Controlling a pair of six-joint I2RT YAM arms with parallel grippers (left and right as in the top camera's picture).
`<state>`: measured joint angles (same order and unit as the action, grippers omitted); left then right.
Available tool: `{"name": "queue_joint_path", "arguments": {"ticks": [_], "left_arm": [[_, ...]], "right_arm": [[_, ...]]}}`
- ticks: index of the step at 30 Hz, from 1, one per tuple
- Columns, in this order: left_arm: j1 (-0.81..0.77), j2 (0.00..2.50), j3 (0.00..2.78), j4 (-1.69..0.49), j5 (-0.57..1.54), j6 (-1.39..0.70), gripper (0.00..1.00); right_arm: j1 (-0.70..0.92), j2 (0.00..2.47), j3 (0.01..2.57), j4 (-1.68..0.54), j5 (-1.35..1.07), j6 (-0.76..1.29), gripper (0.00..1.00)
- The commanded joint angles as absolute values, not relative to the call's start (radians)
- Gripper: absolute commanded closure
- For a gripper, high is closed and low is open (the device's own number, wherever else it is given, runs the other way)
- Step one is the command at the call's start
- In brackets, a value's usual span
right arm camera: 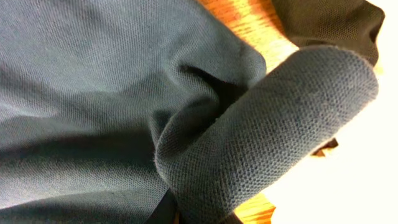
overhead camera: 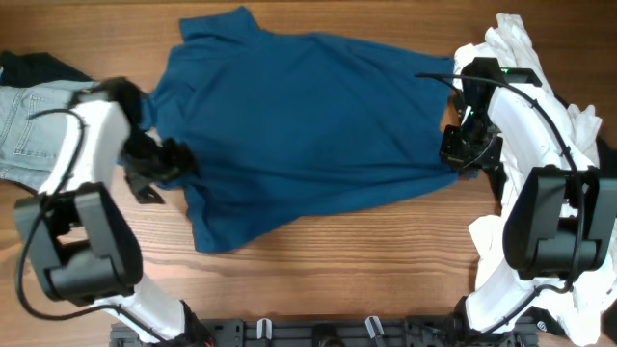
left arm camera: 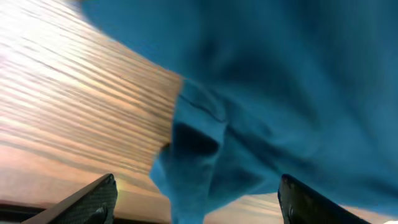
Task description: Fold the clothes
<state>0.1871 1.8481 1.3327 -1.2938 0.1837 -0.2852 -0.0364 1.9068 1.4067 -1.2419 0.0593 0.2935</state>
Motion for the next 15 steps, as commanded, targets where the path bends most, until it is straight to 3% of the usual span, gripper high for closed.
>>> {"name": "queue_joint_path", "arguments": {"ticks": [1,5,8,11,15], "left_arm": [[0.098,1.838,1.198,-1.275,0.188,-0.295,0.18],[0.069,1.838,1.098,-1.250,0.181,-0.303,0.25],[0.069,1.837,1.099,-1.250,0.181,-0.291,0.51],[0.069,1.812,1.119,-1.260,0.182,-0.284,0.45],[0.069,1.734,1.140,-1.295,0.181,-0.283,0.54]], "right_arm": [[-0.045,1.909,1.400,-1.251,0.051,0.287,0.90],[-0.045,1.909,1.400,-1.250,0.051,0.288,0.90],[-0.045,1.909,1.400,-1.249,0.051,0.289,0.89],[-0.045,1.909,1.400,-1.246,0.050,0.289,0.89],[-0.045,1.909,1.400,-1.247,0.051,0.289,0.89]]}}
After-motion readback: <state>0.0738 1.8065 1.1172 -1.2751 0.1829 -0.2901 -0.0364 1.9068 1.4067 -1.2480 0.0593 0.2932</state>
